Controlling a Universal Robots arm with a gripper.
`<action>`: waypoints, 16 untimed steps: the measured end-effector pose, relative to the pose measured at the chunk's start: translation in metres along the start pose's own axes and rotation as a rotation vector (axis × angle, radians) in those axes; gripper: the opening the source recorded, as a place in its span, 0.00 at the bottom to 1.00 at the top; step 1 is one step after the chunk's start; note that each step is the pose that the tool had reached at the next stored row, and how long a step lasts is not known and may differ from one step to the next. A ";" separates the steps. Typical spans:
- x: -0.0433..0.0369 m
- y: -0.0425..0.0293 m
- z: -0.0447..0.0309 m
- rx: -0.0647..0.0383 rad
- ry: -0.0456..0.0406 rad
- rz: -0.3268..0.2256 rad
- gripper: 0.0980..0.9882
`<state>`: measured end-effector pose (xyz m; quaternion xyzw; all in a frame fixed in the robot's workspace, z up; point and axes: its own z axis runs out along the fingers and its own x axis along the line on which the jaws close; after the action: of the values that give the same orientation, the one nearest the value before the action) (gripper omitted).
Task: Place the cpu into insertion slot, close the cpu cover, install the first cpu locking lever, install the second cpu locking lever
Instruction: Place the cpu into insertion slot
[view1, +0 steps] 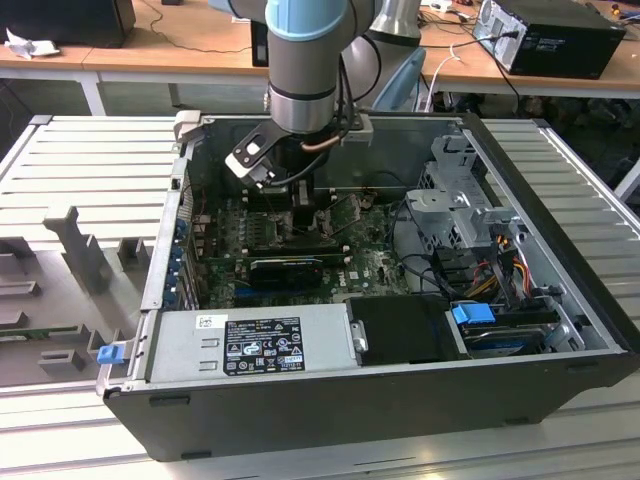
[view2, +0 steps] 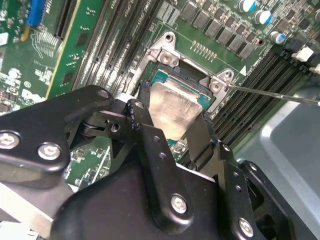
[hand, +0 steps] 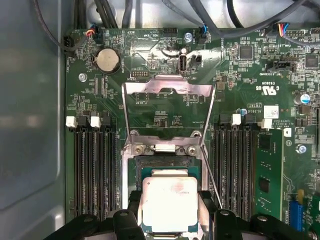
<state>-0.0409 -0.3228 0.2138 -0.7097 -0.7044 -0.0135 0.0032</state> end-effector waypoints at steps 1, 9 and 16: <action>0.0007 0.0012 0.0022 0.000 0.0000 0.000 0.48; 0.0007 0.0011 0.0105 0.000 -0.0003 0.003 0.48; 0.0007 0.0011 0.0120 0.000 -0.0058 0.003 0.48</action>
<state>-0.0397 -0.3218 0.2019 -0.7108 -0.7033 -0.0114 0.0012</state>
